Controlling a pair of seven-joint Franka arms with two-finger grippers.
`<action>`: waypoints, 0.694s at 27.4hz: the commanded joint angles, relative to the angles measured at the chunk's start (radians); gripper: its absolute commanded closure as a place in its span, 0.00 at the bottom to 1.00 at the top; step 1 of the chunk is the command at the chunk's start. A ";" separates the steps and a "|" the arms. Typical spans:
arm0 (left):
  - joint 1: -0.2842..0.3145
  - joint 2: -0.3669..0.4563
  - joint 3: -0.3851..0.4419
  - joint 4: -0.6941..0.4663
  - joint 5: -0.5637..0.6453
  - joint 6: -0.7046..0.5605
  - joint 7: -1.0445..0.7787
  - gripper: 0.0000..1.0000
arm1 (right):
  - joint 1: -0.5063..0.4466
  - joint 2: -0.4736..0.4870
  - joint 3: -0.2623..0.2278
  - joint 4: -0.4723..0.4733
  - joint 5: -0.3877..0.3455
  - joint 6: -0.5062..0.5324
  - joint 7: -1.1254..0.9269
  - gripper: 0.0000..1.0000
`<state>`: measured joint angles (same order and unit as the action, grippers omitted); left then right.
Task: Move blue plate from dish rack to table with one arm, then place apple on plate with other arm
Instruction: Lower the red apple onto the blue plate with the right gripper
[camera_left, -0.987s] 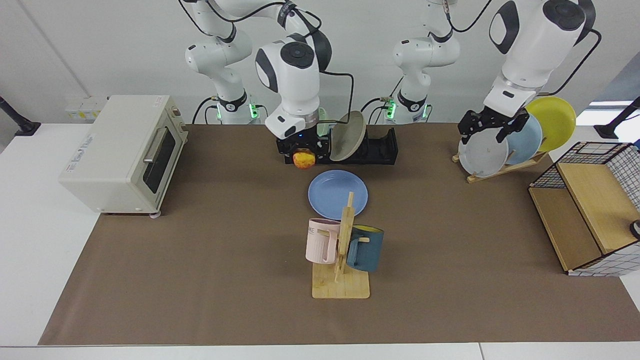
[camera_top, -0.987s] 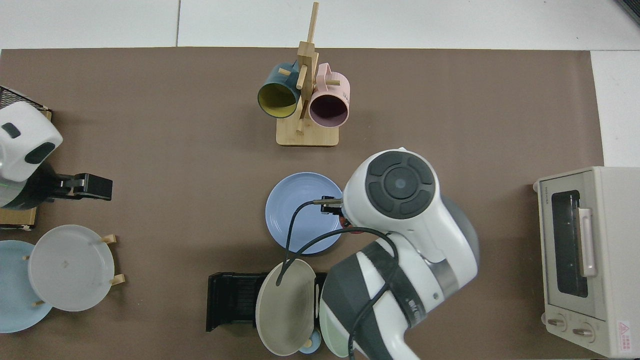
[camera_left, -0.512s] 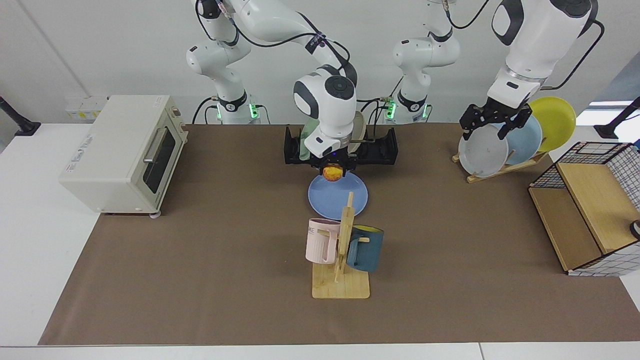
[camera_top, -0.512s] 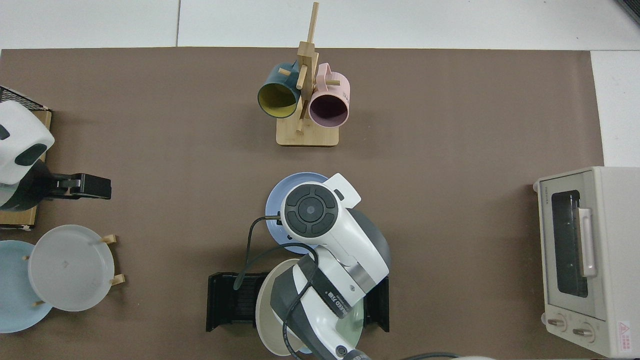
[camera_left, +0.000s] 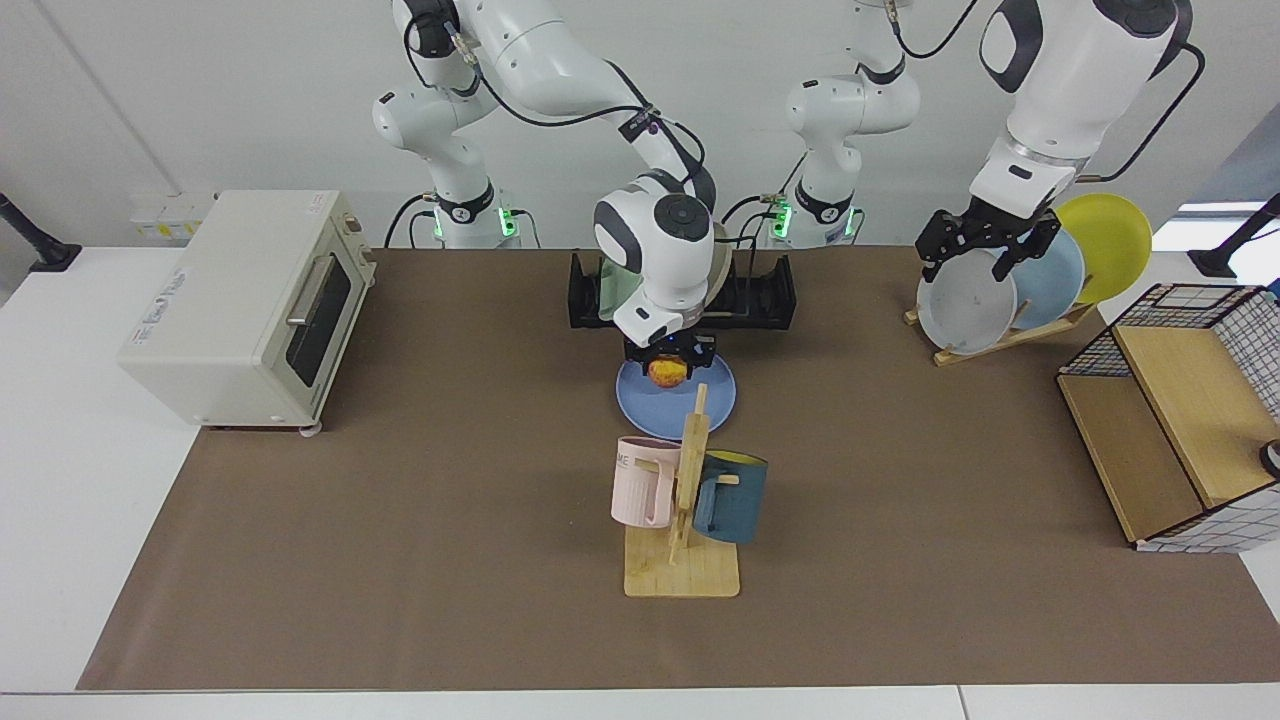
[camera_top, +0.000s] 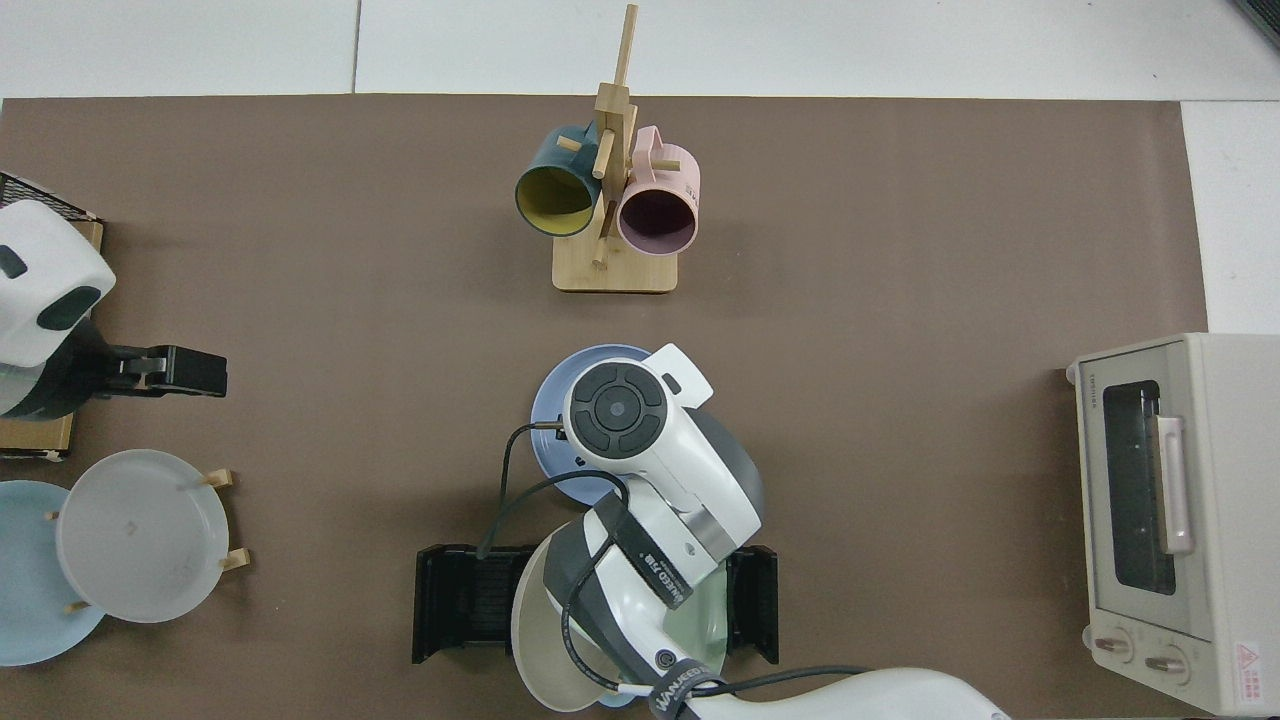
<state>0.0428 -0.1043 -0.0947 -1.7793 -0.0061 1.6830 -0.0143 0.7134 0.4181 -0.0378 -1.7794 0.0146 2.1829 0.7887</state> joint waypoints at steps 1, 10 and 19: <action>-0.006 0.000 0.001 -0.002 -0.011 0.014 -0.010 0.00 | 0.000 0.013 0.003 0.015 0.033 0.014 0.007 1.00; -0.008 0.005 -0.002 -0.002 -0.011 0.015 -0.026 0.00 | 0.009 0.010 0.001 -0.002 0.053 0.000 0.010 0.00; -0.008 0.006 -0.003 -0.003 -0.011 0.017 -0.027 0.00 | -0.015 -0.012 -0.017 0.080 0.042 -0.086 -0.005 0.00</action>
<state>0.0426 -0.1006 -0.0998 -1.7794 -0.0063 1.6850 -0.0269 0.7167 0.4252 -0.0422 -1.7585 0.0543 2.1760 0.7888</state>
